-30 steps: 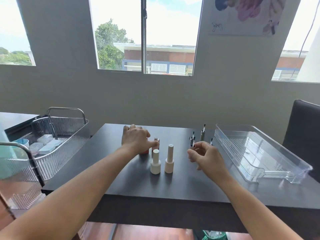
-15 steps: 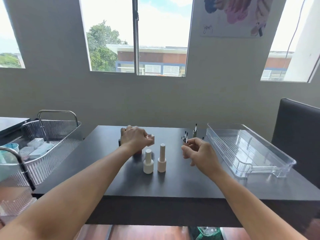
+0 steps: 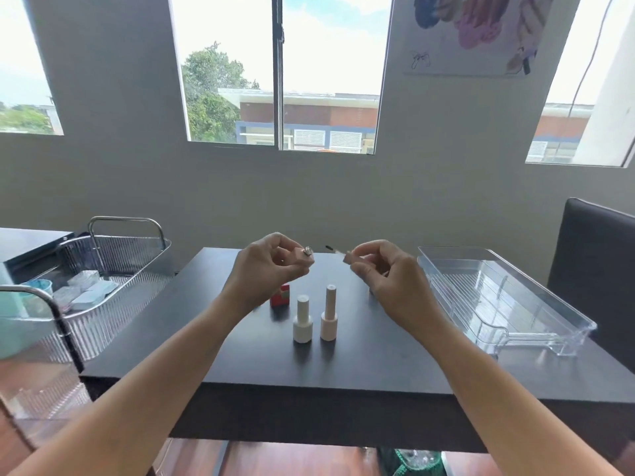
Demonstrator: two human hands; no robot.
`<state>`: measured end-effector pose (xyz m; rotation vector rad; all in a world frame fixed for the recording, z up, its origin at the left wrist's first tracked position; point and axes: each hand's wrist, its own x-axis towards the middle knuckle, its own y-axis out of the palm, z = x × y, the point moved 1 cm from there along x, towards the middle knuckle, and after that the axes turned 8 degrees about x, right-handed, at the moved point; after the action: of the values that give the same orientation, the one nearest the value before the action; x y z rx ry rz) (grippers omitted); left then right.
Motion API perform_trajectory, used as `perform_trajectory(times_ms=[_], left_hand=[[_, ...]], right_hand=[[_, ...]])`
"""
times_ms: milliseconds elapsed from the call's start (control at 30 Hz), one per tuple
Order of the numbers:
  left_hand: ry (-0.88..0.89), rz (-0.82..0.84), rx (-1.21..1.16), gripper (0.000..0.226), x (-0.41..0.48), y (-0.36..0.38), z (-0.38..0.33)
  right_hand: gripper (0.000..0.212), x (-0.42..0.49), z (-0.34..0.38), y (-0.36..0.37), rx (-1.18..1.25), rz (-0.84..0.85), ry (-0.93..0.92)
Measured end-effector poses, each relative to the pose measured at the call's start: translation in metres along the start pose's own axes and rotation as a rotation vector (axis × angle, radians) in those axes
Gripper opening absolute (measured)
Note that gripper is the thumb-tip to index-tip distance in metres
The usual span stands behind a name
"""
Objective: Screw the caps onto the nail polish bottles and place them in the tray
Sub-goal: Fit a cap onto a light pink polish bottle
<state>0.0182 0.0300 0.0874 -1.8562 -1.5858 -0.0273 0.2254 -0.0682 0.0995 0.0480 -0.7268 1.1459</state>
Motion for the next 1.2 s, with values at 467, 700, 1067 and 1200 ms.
perform_trajectory(times_ms=[467,700,1067,1200], left_hand=[[0.033,-0.004,0.101,0.020,-0.012,0.002,0.001],[0.051,-0.010,0.136,0.021,-0.014,0.001,-0.001],[0.065,-0.004,0.145,0.027,-0.019,-0.001,-0.006],[0.107,-0.001,0.158,0.031,-0.019,0.000,-0.007]], right_hand=[[0.008,-0.004,0.011,0.006,-0.104,0.014,-0.083],[0.010,-0.004,0.011,0.006,-0.116,0.044,-0.095],[0.011,-0.007,0.013,0.006,-0.137,0.041,-0.135],[0.009,-0.005,0.014,0.006,-0.147,0.027,-0.138]])
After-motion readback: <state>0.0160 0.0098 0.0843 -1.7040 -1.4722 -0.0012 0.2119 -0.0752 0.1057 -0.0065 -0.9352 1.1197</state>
